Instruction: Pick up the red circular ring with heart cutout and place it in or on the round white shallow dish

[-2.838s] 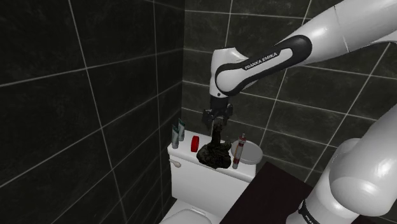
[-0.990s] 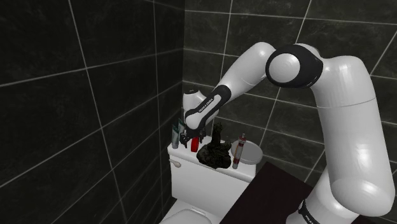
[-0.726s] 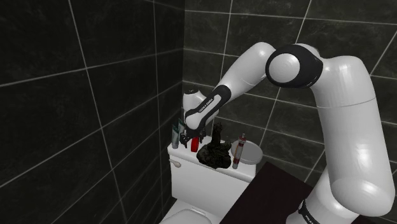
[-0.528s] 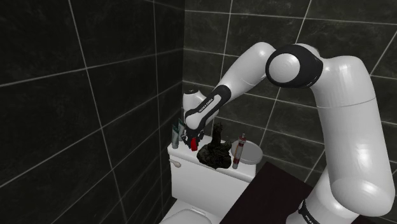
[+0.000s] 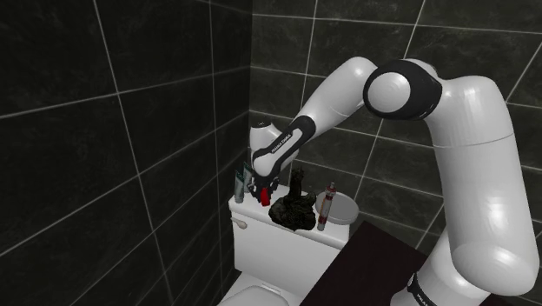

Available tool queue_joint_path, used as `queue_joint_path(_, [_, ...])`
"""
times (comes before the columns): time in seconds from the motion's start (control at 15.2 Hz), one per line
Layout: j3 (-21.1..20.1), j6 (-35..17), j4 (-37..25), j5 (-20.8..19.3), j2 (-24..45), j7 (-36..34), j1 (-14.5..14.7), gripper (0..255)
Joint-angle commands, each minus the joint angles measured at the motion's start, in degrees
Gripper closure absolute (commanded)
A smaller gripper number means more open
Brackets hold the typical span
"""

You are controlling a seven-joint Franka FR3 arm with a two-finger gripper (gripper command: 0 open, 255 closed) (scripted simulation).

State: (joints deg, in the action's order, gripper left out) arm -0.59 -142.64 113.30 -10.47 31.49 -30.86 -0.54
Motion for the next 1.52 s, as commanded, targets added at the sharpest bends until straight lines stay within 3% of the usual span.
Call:
queue_joint_path(0.0, [-0.07,0.81,0.14,0.12,-0.96,0.16,-0.07,255])
queue_joint_path(1.12, [-0.89,10.64,-0.30,1.63,-10.42,2.00,-0.49,255])
queue_joint_path(1.45, [0.60,6.77,10.36,1.63,-17.70,6.21,-3.70,255])
